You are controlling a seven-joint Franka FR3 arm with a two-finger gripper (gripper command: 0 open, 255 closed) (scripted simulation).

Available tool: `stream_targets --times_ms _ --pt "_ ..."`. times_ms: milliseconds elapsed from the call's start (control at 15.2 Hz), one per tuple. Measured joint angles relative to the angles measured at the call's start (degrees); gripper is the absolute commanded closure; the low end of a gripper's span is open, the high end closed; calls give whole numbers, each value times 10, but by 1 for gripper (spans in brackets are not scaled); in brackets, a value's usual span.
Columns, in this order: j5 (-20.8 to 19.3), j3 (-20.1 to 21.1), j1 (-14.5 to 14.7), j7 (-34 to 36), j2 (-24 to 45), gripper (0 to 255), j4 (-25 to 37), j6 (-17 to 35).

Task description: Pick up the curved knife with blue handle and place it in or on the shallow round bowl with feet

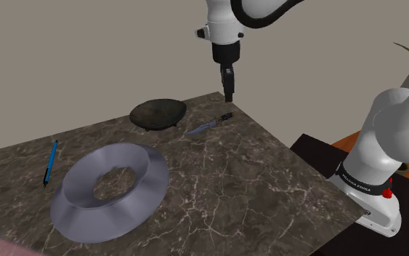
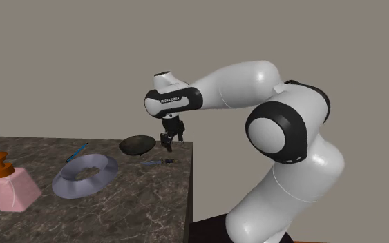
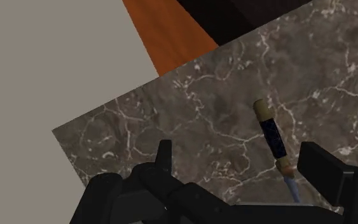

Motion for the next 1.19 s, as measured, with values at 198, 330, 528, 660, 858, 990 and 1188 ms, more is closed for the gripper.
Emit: stream_targets --times_ms 198,330,528,660,858,990,1188 --pt "-8 22 22 -34 46 0 23 7" --pt "-14 37 37 -57 72 0 34 12" --pt "-18 48 49 -76 87 0 24 28" --pt "-20 48 49 -79 93 0 13 43" --pt "-23 48 49 -79 99 0 -1 63" --pt "-24 48 48 -78 100 0 -9 73" --pt "-24 48 48 -78 101 0 -13 76"
